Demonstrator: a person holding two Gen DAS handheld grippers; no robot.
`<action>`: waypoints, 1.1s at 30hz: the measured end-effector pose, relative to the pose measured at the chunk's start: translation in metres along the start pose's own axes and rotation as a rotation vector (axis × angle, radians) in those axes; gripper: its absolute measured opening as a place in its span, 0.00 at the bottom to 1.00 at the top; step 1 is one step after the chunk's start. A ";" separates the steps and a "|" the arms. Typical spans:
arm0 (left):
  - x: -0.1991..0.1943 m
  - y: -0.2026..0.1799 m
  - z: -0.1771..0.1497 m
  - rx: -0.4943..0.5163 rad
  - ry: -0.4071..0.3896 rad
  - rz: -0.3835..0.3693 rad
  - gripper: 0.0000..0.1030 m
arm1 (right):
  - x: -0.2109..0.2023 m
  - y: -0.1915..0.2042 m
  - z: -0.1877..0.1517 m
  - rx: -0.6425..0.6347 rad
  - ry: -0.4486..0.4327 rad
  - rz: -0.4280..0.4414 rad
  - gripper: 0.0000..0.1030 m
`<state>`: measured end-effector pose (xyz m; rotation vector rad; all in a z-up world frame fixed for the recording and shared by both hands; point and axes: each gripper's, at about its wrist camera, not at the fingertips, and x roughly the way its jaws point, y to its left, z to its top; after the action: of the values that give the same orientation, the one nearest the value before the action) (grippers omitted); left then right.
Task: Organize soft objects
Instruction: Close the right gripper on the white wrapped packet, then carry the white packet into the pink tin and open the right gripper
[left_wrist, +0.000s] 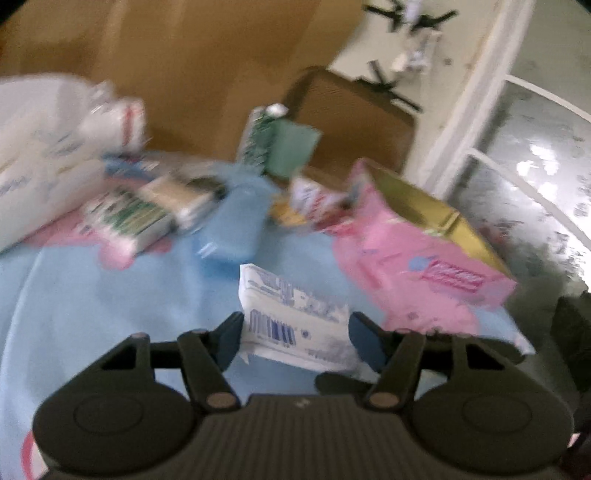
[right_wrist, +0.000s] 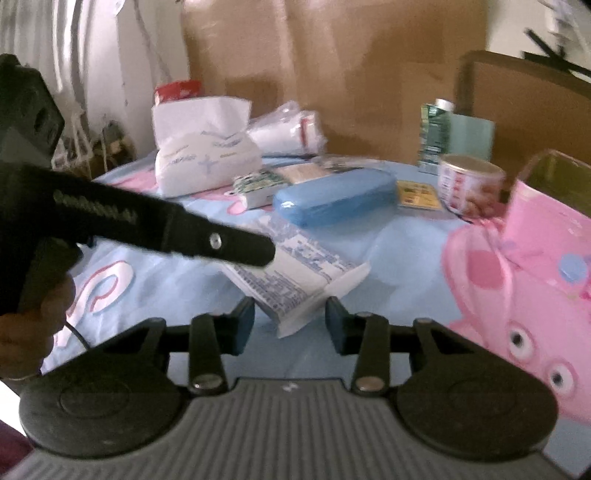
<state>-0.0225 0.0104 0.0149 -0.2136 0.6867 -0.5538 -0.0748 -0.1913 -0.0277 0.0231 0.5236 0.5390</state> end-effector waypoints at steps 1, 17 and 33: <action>0.002 -0.009 0.005 0.025 -0.012 -0.012 0.60 | -0.005 -0.005 0.001 0.019 -0.028 -0.017 0.44; 0.154 -0.177 0.095 0.380 -0.051 -0.097 0.71 | -0.056 -0.139 0.031 0.150 -0.310 -0.525 0.46; 0.020 -0.025 0.018 0.202 -0.107 0.059 0.78 | -0.022 -0.084 0.031 0.137 -0.232 -0.188 0.51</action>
<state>-0.0083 -0.0213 0.0273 -0.0341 0.5281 -0.5475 -0.0349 -0.2710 -0.0033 0.1641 0.3312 0.3108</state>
